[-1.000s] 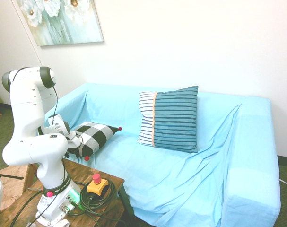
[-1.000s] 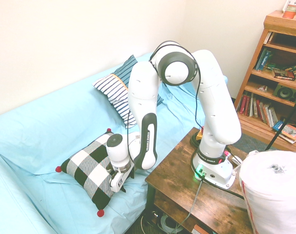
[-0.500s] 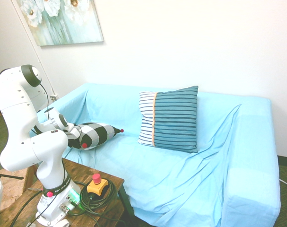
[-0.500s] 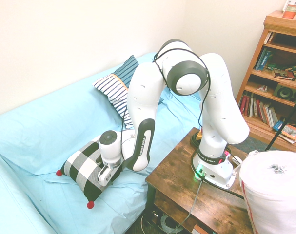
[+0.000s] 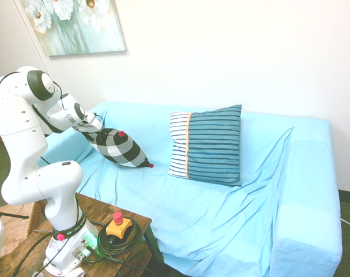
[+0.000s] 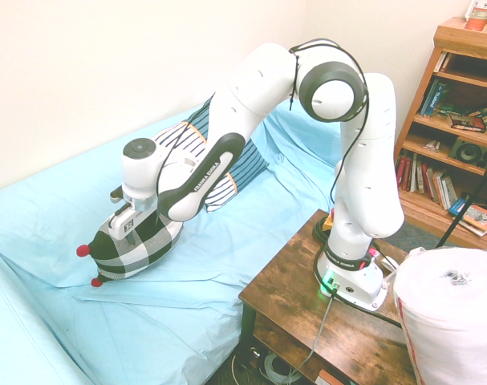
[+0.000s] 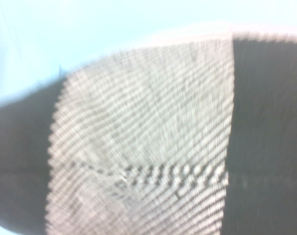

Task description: Stand the pillow up

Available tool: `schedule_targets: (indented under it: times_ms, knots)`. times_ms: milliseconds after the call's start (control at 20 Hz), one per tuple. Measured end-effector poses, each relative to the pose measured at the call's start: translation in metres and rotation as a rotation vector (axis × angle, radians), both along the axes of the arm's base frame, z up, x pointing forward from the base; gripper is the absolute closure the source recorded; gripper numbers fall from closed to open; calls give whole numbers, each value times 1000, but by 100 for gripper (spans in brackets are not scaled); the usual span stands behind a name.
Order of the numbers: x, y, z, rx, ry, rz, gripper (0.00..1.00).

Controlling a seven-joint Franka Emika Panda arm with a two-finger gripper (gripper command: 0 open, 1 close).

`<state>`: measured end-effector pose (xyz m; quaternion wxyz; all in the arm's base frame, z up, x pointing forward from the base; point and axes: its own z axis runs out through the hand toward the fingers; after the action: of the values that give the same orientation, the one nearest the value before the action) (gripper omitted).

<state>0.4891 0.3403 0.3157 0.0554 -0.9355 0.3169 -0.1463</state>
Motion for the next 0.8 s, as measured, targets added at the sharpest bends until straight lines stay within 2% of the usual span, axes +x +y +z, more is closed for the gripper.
schedule_targets:
  times_ms: [500,650,800]
  knots:
    - [118,-20,46,39,-67,-38,0]
    - [131,-23,63,49,-76,-42,0]
    - [127,-24,67,42,-58,-41,0]
